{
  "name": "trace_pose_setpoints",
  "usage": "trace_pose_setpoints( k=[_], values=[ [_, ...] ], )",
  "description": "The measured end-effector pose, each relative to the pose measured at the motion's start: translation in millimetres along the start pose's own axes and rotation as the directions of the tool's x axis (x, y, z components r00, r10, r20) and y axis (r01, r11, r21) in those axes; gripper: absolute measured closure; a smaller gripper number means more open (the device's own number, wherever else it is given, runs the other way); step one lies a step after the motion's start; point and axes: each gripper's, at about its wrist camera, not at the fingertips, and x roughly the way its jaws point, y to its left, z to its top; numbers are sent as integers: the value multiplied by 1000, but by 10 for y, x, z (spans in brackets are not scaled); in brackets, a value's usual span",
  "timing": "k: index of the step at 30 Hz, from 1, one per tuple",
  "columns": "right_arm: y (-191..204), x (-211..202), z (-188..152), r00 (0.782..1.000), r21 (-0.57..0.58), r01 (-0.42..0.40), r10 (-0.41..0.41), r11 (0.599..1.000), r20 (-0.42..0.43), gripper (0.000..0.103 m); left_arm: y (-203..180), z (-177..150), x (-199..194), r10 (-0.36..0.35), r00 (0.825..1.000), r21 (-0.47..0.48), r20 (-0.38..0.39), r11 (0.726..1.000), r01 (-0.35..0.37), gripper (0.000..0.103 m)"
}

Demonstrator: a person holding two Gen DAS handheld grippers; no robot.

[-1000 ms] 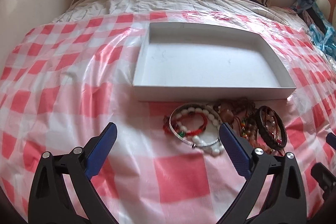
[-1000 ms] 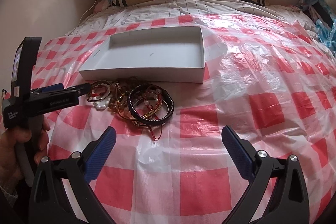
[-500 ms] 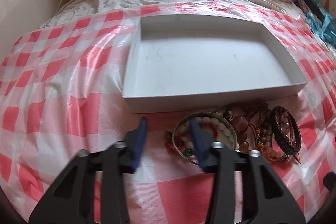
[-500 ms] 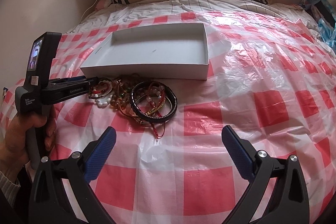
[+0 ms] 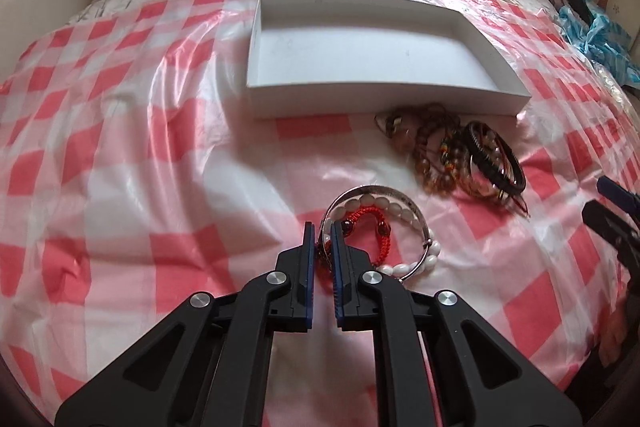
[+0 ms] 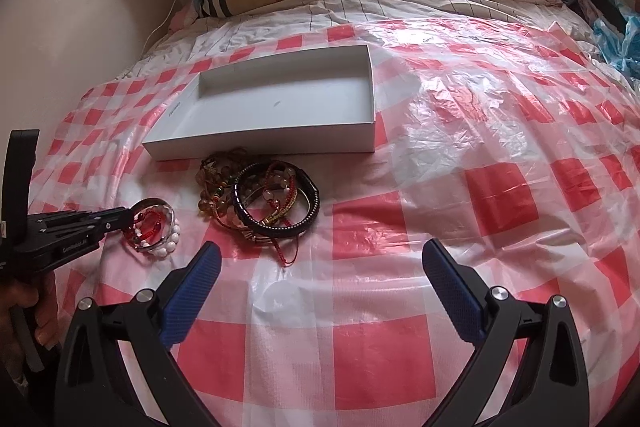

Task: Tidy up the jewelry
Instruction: 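Move the right tool to the black braided bracelet while the left tool holds the bangle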

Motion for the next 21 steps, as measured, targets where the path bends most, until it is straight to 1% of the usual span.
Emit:
trace_pose_setpoints(
  k=[2,5,7,14,18,21],
  values=[
    [14,4,-5,1000,-9,4,-4,1000,-1,6,45,-34,12,3,1000,-6,-6,1000,-3,95],
    [31,11,-10,1000,-18,9,-9,1000,-1,6,83,-42,6,-11,1000,-12,2,1000,12,95],
    [32,18,-9,1000,-19,8,-8,1000,-4,6,86,-32,12,-4,1000,-2,8,1000,4,94],
    [87,45,-20,1000,-43,6,-6,999,-12,6,48,65,97,-5,1000,13,15,1000,4,85],
    [108,42,-21,1000,-52,3,-3,999,-9,6,27,86,159,2,1000,27,2,1000,-3,84],
    [110,41,-18,1000,-52,2,-2,999,-9,6,42,89,176,-2,1000,21,-3,1000,2,84]
  ],
)
